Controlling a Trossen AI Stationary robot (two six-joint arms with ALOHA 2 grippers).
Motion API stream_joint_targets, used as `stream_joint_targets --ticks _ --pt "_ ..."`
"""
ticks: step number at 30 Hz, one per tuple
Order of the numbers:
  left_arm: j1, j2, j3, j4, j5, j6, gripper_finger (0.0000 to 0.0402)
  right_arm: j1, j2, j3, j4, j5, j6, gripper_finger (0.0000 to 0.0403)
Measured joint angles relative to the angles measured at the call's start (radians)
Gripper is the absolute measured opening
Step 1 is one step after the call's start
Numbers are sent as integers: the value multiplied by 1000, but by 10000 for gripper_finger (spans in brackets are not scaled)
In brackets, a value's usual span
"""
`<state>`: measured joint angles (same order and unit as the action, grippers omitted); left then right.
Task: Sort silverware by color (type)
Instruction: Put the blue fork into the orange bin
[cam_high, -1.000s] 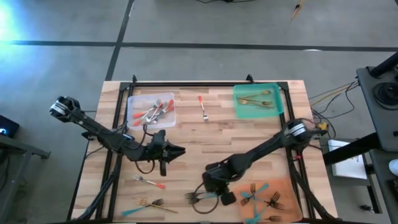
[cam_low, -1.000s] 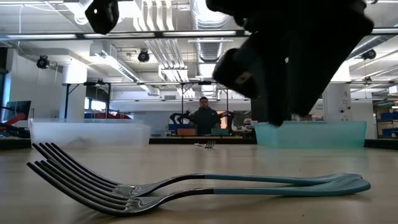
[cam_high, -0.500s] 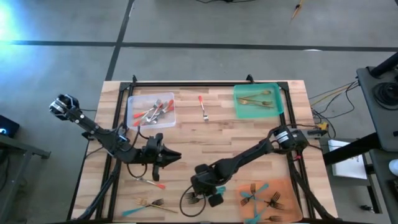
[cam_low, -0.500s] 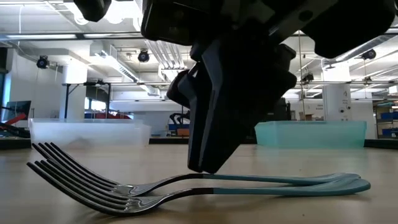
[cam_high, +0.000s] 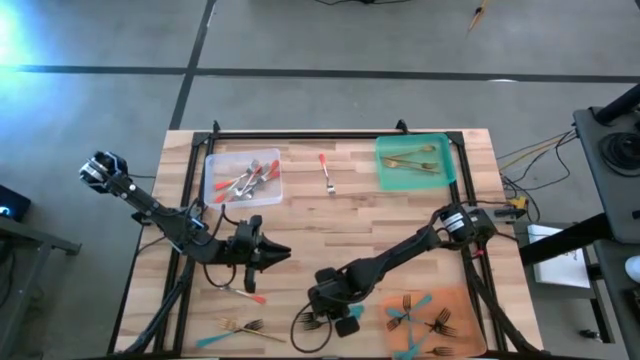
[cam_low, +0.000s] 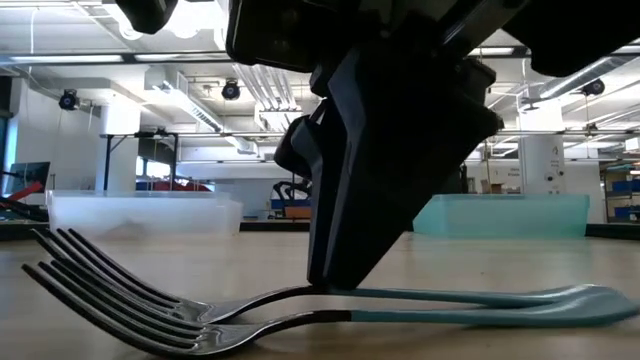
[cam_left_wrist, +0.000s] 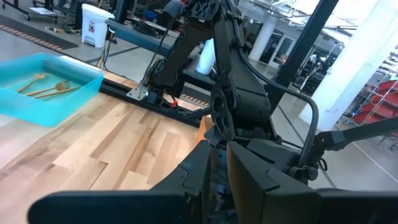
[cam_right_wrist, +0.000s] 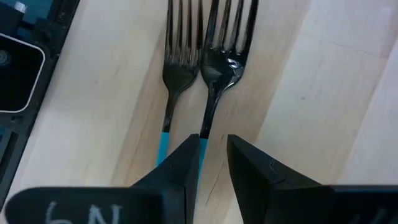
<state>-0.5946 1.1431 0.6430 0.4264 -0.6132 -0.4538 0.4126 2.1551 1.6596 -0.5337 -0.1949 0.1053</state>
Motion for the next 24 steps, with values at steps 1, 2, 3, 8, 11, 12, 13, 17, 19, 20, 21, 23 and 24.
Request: stream_joint_targets --ticks 1,2,3,8,11,12,13,17,19,20,21,23,24 --pt "0 0 0 0 0 0 37 0 0 0 0 0 0 79" --pt "0 0 0 0 0 0 37 0 0 0 0 0 0 80" --pt "0 0 0 0 0 0 37 0 -1 0 0 0 0 81" --pt "0 0 0 0 -2 0 37 -4 -9 -2 -7 13 -6 77" --pt "0 0 0 0 -2 0 37 -12 -16 -3 -11 15 -2 73" --pt "0 0 0 0 -2 0 37 -12 -20 -4 -14 16 5 73" --pt "0 0 0 0 -2 -1 37 -13 -26 -4 -16 19 12 73" --pt "0 0 0 0 -2 -3 37 -9 -56 -1 -12 18 38 77" --pt "0 0 0 0 -2 -3 37 -5 -69 1 -7 17 51 81" --pt "0 0 0 0 -2 -4 37 -4 -71 2 -7 15 54 83" --pt "0 0 0 0 -2 -6 37 -2 -71 1 -7 14 60 85" --pt "-1 0 0 0 -2 -8 37 0 -64 -2 -11 14 64 89" --pt "-1 0 0 0 -2 -11 37 2 -59 -4 -13 14 64 91"
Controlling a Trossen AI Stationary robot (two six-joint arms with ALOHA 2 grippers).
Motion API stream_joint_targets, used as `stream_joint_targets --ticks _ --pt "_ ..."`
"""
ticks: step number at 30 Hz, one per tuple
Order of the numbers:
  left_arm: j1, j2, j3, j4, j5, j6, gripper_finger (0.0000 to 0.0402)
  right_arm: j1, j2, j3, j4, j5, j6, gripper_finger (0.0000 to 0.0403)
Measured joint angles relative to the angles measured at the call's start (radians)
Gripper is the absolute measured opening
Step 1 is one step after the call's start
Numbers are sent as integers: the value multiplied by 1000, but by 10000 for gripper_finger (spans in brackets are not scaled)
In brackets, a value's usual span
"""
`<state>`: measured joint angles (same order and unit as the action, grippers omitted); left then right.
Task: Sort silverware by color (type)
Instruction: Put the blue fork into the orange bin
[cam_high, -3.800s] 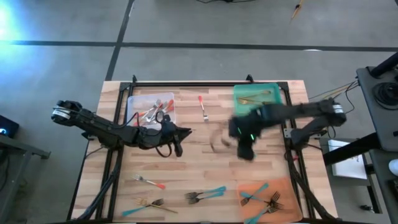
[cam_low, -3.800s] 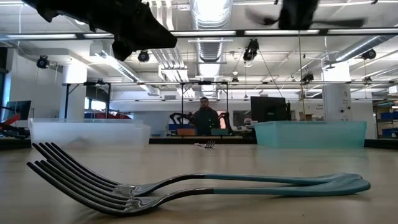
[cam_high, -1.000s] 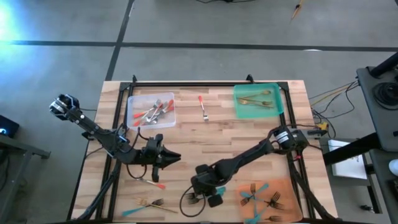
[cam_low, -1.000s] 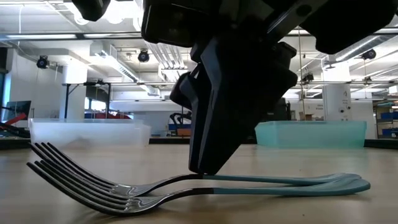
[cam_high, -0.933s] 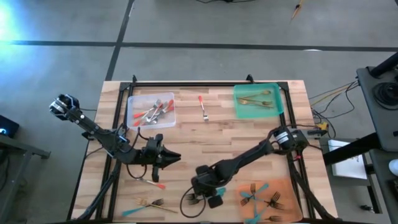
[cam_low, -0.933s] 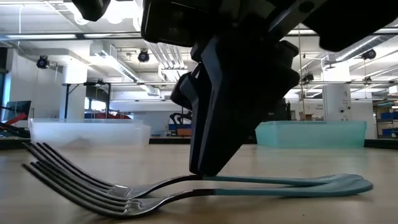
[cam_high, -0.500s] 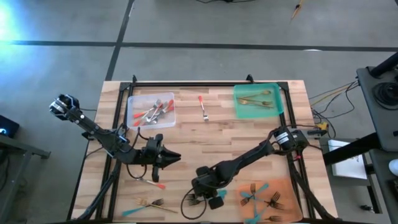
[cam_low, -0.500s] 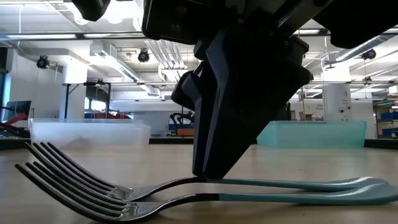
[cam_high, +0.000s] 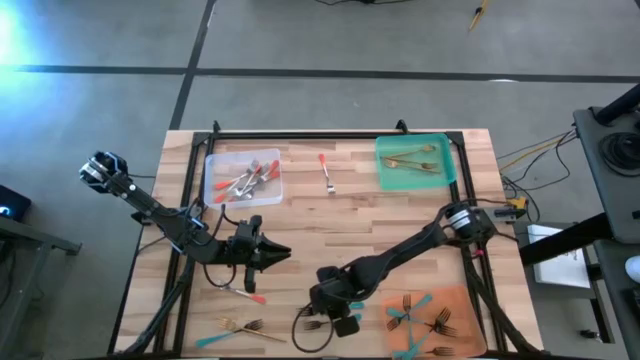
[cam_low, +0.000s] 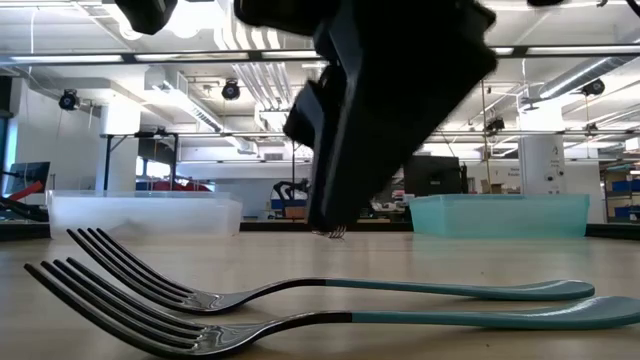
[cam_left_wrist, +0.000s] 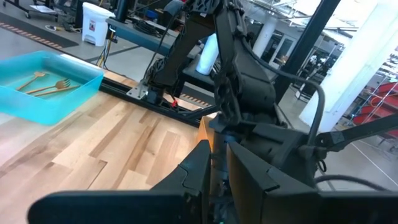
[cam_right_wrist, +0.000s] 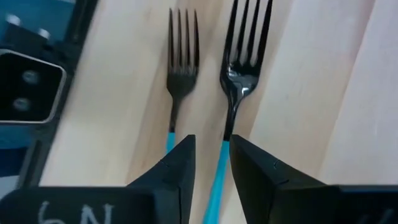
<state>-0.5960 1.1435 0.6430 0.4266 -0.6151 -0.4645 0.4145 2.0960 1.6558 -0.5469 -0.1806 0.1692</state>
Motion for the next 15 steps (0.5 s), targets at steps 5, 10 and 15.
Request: stream_joint_targets --ticks 5,10,15 --pt "-6 0 0 0 0 -7 37 0 5 -14 6 34 -3 99" --pt "-7 0 0 0 0 -16 37 0 6 -32 8 35 4 102" --pt "-7 0 0 0 1 -16 37 0 6 -59 29 51 17 100"
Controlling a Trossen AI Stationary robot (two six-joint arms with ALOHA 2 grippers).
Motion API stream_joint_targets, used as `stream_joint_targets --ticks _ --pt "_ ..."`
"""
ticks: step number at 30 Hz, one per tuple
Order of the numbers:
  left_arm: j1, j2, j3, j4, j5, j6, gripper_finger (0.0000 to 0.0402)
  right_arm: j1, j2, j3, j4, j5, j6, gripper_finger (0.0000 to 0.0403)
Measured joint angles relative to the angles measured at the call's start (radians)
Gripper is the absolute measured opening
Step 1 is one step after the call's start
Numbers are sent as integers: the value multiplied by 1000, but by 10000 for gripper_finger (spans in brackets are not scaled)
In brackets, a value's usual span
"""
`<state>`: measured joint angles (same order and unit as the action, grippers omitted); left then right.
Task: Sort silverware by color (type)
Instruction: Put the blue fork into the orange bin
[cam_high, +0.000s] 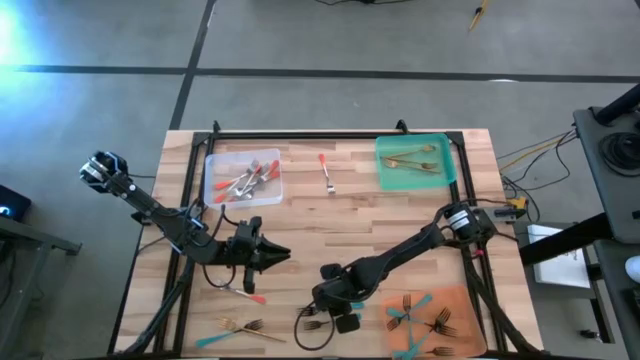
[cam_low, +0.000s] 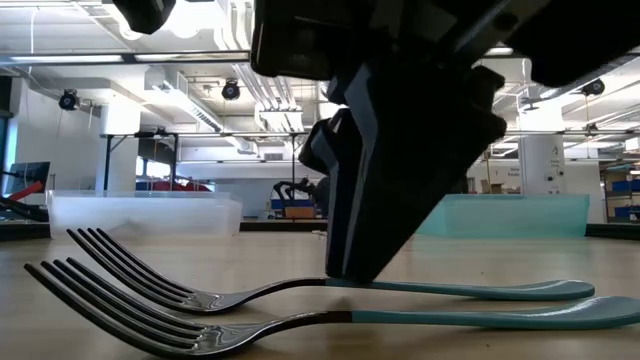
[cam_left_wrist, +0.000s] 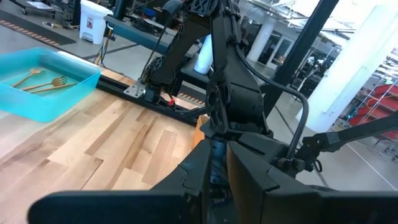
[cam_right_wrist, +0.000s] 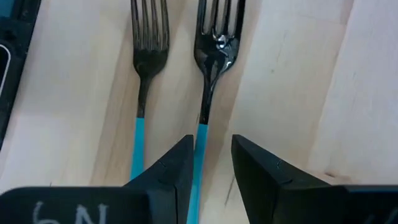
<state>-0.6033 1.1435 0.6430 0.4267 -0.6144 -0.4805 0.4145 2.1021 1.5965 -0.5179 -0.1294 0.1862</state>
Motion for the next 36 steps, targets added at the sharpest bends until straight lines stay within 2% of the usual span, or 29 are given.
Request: stream_joint_targets --ticks 16,20,25,28,32,36 --pt "0 0 0 -5 1 0 37 3 33 -27 101 0 41 89" --pt "0 1 -1 -8 1 -1 37 -4 34 -27 115 1 42 69" --pt "-3 1 -2 -9 1 -1 37 -20 36 -28 116 -5 51 18" --pt "-3 1 -3 -8 1 -1 37 -25 36 -28 115 -9 53 13" --pt "-8 1 -3 -9 1 -1 37 -28 16 -29 87 -6 55 11" --pt "-18 1 -4 -9 2 -10 37 -29 -51 -22 -50 9 81 11"
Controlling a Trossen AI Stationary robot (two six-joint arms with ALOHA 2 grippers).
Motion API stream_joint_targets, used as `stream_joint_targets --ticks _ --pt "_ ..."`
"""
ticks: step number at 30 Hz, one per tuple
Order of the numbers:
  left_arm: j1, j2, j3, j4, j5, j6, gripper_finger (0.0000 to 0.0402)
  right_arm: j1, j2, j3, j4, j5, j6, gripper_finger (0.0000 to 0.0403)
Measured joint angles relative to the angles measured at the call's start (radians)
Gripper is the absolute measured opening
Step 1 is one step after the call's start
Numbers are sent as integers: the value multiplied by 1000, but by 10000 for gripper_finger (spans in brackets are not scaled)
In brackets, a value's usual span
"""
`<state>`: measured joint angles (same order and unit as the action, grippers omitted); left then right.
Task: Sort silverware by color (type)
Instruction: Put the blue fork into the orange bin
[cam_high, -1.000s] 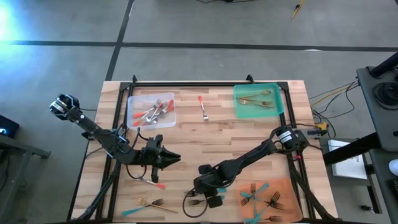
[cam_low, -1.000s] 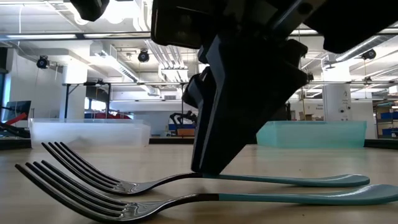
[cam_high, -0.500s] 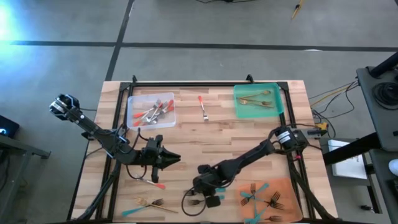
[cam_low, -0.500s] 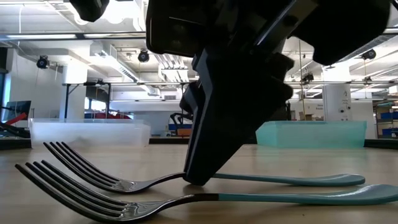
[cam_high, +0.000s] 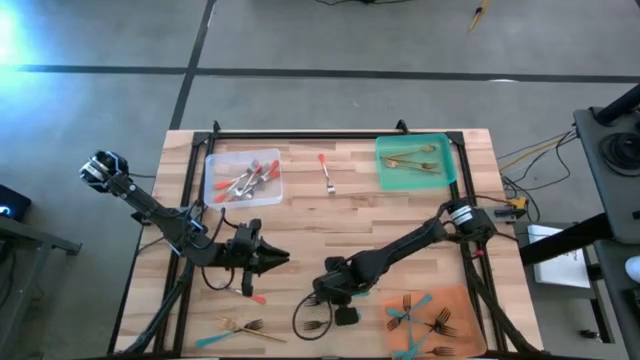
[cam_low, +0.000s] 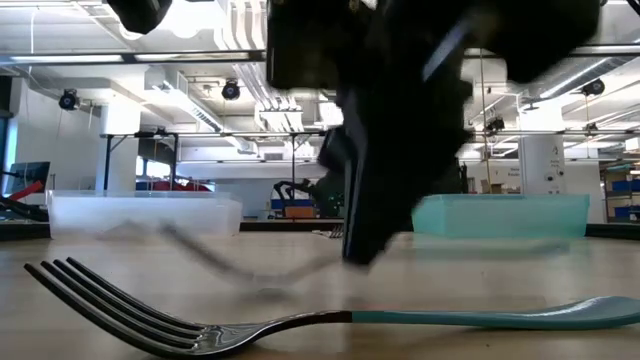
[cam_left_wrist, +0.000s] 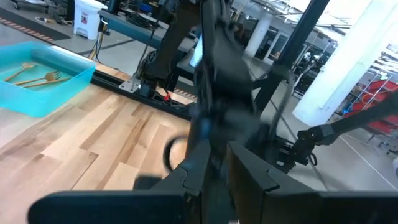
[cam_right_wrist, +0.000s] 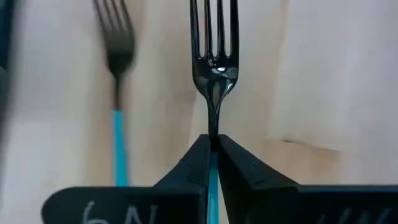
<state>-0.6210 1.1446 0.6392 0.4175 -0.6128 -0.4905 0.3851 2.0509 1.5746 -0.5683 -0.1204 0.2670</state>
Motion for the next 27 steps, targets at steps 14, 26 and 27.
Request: stream_joint_targets --ticks 14,26,27 --pt "-18 83 -10 8 -46 -25 37 188 -354 -34 -223 72 322 11" --pt "-15 250 -11 322 -59 64 37 473 -372 -156 -497 175 800 12" --pt "-13 249 -11 352 -58 79 37 486 -373 -176 -497 174 828 12"
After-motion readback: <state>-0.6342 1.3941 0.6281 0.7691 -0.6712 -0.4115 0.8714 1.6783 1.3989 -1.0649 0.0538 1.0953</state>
